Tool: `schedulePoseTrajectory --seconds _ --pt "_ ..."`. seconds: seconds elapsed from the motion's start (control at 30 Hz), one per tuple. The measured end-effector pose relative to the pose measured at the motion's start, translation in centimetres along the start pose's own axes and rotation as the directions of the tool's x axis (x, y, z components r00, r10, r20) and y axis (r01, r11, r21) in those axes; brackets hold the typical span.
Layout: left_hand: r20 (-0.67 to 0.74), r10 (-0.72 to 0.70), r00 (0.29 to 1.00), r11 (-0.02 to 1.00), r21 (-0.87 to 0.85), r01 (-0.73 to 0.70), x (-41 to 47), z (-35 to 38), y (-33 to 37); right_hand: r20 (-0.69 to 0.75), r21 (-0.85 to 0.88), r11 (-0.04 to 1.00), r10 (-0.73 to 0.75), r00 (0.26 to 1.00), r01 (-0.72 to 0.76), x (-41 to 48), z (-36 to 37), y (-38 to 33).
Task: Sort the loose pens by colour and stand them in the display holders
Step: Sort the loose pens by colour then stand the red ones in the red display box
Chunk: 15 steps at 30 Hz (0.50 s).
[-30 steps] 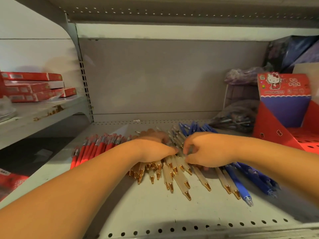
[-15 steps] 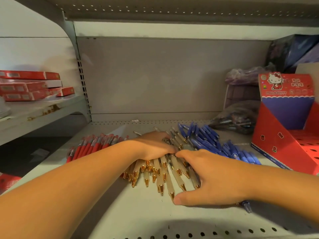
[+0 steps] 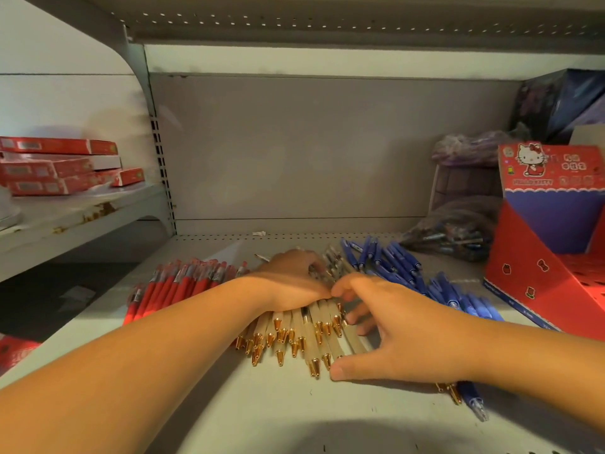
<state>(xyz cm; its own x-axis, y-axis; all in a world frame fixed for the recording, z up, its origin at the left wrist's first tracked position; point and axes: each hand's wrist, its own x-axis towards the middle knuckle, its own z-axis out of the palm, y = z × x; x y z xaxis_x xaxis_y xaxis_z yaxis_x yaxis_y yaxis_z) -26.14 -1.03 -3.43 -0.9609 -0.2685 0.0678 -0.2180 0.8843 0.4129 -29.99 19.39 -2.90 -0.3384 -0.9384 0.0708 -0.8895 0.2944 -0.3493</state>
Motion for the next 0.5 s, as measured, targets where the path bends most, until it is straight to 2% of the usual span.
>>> schedulePoseTrajectory --seconds 0.1,0.2,0.3,0.5 --pt "0.015 -0.016 1.000 1.000 0.013 0.016 0.1 0.1 0.1 0.137 -0.127 0.990 -0.044 0.990 0.061 0.1 -1.7 0.4" --pt "-0.015 -0.042 0.999 0.999 0.004 0.042 0.3 -0.5 0.2 0.211 -0.101 0.992 -0.046 0.976 0.069 0.1 -2.6 0.8" --pt "0.001 -0.011 1.000 1.000 0.019 0.011 0.7 -1.1 0.8 0.186 -0.056 0.995 -0.069 0.980 0.080 0.4 -2.1 1.4" --pt "0.074 0.021 0.997 0.991 0.132 -0.030 1.3 0.0 1.9 0.109 -0.102 0.984 -0.132 0.985 0.143 0.9 -1.2 1.9"
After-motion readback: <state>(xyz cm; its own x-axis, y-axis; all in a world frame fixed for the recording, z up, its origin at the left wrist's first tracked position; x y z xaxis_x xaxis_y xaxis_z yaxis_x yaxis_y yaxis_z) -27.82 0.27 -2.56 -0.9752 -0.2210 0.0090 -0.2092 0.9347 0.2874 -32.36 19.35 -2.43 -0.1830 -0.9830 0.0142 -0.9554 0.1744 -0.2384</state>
